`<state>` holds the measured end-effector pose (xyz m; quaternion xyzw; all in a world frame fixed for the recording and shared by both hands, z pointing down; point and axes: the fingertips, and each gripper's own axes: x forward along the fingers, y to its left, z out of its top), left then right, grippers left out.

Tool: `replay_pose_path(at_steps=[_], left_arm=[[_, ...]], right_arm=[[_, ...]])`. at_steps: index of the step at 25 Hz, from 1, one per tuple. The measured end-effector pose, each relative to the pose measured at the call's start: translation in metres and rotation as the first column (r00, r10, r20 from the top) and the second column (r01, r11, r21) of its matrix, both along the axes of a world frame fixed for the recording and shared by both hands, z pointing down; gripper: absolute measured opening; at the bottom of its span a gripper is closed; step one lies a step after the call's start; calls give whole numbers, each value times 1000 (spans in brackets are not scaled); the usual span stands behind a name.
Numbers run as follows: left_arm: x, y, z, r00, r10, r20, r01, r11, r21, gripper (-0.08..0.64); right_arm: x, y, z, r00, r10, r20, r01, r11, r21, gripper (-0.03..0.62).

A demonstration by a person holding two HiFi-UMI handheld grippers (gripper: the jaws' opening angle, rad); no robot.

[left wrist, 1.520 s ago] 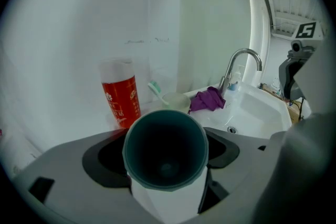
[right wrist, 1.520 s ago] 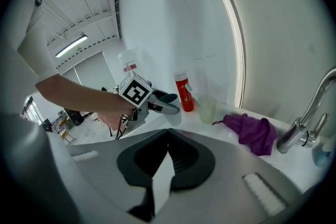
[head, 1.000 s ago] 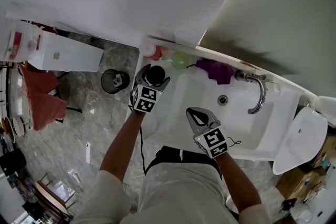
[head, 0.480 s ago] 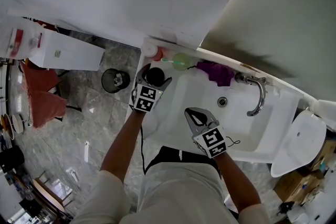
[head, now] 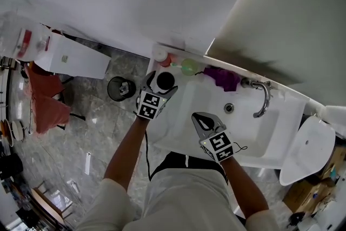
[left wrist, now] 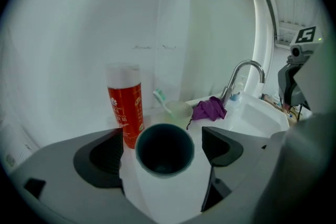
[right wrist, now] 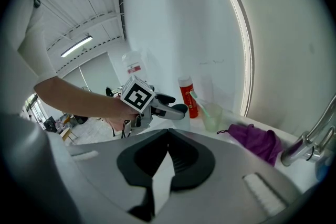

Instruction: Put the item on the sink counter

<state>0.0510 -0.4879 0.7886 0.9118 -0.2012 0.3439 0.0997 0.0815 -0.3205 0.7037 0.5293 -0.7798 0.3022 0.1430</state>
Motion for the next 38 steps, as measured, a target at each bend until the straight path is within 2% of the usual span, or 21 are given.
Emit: replay_pose_path(at_steps=[11, 14, 20, 24, 27, 35, 38], left_arm=[[-46, 33, -88, 997, 40, -67, -36, 997, 66, 451], [-65, 52, -110, 997, 37, -71, -32, 997, 73, 451], [-97, 89, -159, 990, 44, -137, -35, 997, 68, 444], [-118, 113, -187, 988, 69, -135, -55, 993, 106, 392], [-132, 121, -197, 993, 73, -97, -58, 987, 148, 370], [-157, 144, -234, 994, -2, -108, 21, 984, 176, 278], [-160, 155, -248, 990, -53, -131, 76, 981, 179, 242]], right_arm=[[-15, 16, -62, 995, 64, -77, -56, 994, 98, 11], [-21, 27, -80, 990, 91, -111, -77, 990, 122, 11], [-27, 42, -113, 978, 153, -141, -127, 976, 175, 11], [-33, 56, -137, 974, 179, -139, -148, 967, 208, 11], [-35, 65, -151, 973, 180, -146, -144, 963, 229, 11], [-26, 81, -167, 976, 149, -158, -104, 960, 260, 11], [-21, 87, -173, 979, 134, -155, -88, 959, 269, 11]])
